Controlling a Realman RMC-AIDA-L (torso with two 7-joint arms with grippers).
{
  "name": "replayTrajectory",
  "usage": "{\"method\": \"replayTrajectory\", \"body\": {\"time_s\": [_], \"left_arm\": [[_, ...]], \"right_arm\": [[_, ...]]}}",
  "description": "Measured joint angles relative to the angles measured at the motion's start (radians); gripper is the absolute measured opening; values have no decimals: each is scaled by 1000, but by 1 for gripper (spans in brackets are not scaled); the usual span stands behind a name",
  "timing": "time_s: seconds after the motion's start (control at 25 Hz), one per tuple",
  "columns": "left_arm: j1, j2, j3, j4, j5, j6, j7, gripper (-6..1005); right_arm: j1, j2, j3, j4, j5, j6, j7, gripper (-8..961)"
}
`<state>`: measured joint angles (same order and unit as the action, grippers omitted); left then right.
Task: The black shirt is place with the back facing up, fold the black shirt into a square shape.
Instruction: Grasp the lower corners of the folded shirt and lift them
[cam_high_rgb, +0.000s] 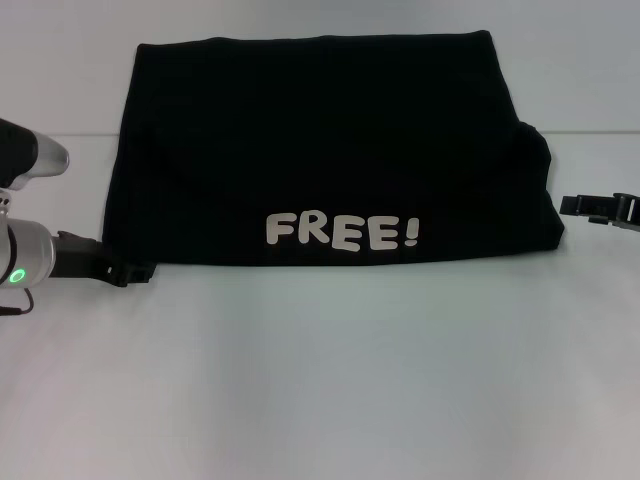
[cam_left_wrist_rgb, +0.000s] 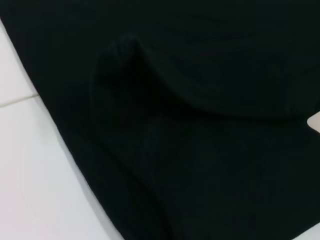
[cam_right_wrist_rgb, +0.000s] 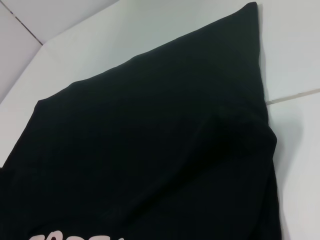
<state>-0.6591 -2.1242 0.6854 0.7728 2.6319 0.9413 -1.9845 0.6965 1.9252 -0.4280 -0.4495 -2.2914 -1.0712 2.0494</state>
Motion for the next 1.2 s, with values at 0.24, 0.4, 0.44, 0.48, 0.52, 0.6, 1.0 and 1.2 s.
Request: {"method": "replayTrajectory", "body": {"time_s": [0.24, 0.4, 0.44, 0.48, 0.52, 0.6, 1.0, 1.2], "left_arm": [[0, 1, 0, -1, 12, 1, 0, 498], [-1, 1, 0, -1, 13, -4, -1, 328], [-2, 2, 0, -1, 13, -7, -1, 291], [-3, 2, 0, -3, 14, -11, -1, 254], [-3, 2, 0, -4, 14, -13, -1, 217], [-8, 4, 0, -16, 17, -22, -1, 143], [-16, 8, -2, -14, 29, -19, -2, -2], [-11, 6, -5, 21, 29, 4, -3, -1]], "right_arm": [[0, 0, 0, -5, 1, 0, 0, 607], [0, 1, 0, -11, 1, 0, 0, 602], [0, 1, 0, -11, 1, 0, 0, 600], [0, 1, 0, -11, 1, 0, 0, 598], [0, 1, 0, -11, 1, 0, 0, 597], [0, 2, 0, -12, 1, 0, 0, 593], [-8, -2, -12, -12, -3, 1, 6, 576], [-23, -18, -50, -12, -3, 3, 40, 568]]}}
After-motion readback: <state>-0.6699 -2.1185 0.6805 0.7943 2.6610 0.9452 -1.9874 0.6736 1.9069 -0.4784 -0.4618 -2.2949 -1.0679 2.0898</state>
